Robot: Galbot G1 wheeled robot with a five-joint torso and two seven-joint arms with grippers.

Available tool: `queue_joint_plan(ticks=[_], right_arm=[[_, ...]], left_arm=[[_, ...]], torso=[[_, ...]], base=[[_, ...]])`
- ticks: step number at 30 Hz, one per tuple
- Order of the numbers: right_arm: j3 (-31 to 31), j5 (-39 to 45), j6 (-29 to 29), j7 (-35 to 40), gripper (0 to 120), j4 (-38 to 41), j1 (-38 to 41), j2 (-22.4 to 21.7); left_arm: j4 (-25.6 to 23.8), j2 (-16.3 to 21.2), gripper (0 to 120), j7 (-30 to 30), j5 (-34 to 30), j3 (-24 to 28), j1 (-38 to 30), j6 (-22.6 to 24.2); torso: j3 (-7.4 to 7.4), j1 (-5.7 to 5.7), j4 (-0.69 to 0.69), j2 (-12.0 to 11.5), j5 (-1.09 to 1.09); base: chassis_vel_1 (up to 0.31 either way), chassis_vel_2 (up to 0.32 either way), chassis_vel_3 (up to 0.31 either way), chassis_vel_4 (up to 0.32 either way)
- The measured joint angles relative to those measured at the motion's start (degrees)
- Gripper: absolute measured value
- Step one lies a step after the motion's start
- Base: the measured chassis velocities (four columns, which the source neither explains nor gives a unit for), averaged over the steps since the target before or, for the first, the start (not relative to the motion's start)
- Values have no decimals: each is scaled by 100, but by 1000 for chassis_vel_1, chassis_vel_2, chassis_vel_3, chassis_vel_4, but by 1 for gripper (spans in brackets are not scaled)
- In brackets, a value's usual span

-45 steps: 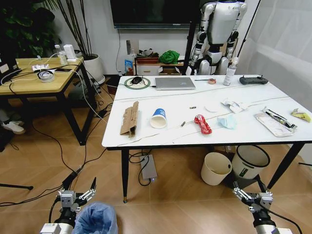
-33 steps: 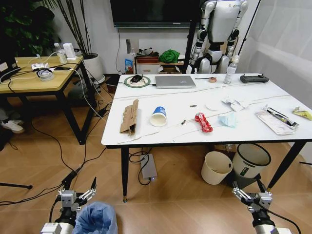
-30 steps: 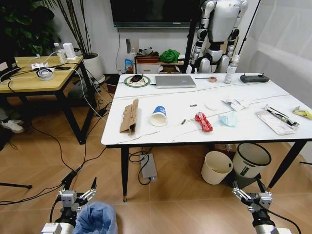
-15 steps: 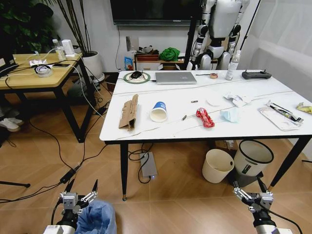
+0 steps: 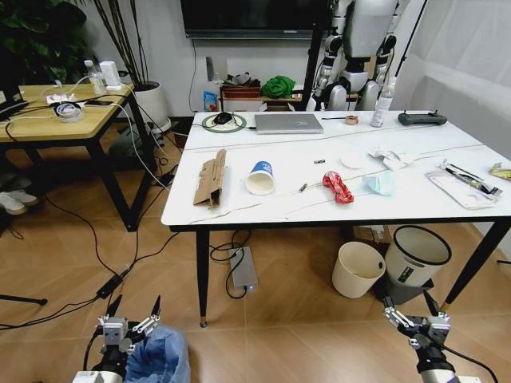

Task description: Pick up the trash bin and place the trash from the table into it.

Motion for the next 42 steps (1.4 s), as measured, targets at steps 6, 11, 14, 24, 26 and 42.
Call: queue_joint_plan(ticks=[6,11,14,24,26,42], right_arm=[[-13,-5,6,0,100,6,-5,15],[-17,-5,38,-2,100,-8,-11,22],[-14,-2,45,-3,100,-10,-11,15],[-4,15,46,-3,100,-9,2,4],[-6,15,46,-3,100,-9,4,5],[-25,-2,43,-3,100,-31,24,56]], left_arm=[[92,-30,100,-89,105,28,-84,-168],[119,-34,100,-288,155,162,-109,-254],[163,-77,100,-355,311,148,-165,-337],[37,-88,100,-340,545,59,-109,-207],[41,-93,100,-330,546,59,-111,-200],[307,-72,100,-748,590,266,-312,-283]], torso=[[-86,-70,0,-156,0],[-165,-130,0,-295,0],[-208,-156,0,-364,-1],[-365,-271,0,-637,0],[-384,-282,0,-667,0],[-625,-450,0,-1076,0]], base=[[0,0,0,0],[0,0,0,0],[0,0,0,0],[0,0,0,0],[0,0,0,0],[0,0,0,0]])
